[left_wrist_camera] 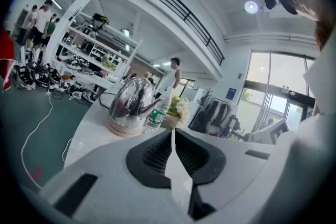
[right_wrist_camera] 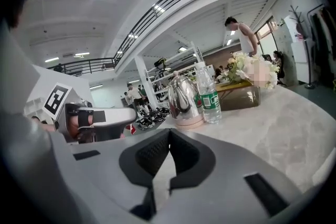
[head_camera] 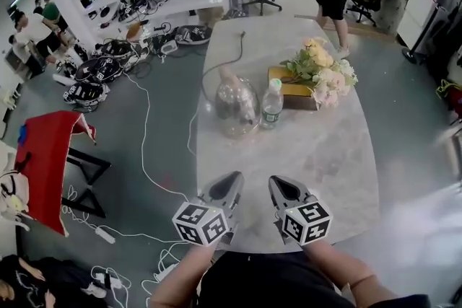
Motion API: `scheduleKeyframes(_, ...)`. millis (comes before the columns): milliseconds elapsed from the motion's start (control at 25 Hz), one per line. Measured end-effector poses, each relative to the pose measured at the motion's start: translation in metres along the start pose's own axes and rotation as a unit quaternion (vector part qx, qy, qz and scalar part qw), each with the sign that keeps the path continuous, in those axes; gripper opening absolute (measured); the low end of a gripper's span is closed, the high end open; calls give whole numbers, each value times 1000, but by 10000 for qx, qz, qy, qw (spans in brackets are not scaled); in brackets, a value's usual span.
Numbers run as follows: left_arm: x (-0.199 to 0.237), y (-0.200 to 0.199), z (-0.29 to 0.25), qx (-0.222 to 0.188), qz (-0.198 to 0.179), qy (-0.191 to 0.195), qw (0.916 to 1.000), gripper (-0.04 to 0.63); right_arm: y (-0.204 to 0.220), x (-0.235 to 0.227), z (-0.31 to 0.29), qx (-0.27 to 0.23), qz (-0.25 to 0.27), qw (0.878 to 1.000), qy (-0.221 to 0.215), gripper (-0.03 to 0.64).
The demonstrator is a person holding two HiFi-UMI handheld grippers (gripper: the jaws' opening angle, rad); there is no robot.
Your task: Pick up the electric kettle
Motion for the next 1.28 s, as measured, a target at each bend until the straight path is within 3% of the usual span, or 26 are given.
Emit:
scheduleKeyframes(560,61,-25,-26,143,-276,237,9992,23,-26,3,-69,-166,17,9997,202,6)
scheduleKeyframes(960,111,-54,-34,0,-451,75,9990,23,-42,7,-118,-178,174,9996,157,8)
scheduleKeyframes(1280,156,-73,-35,-69,-548,-291,9980,25,-53,7,-153,-239,279,9989,289,12)
Point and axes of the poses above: the fingertips, and each gripper's own axes: z backward along the fingers, x to its left, y out of its underside, the point moved 3 cm from there along z, backward along the fingers, and after that the axes turned 14 degrees about y, right-handed, at the moved point
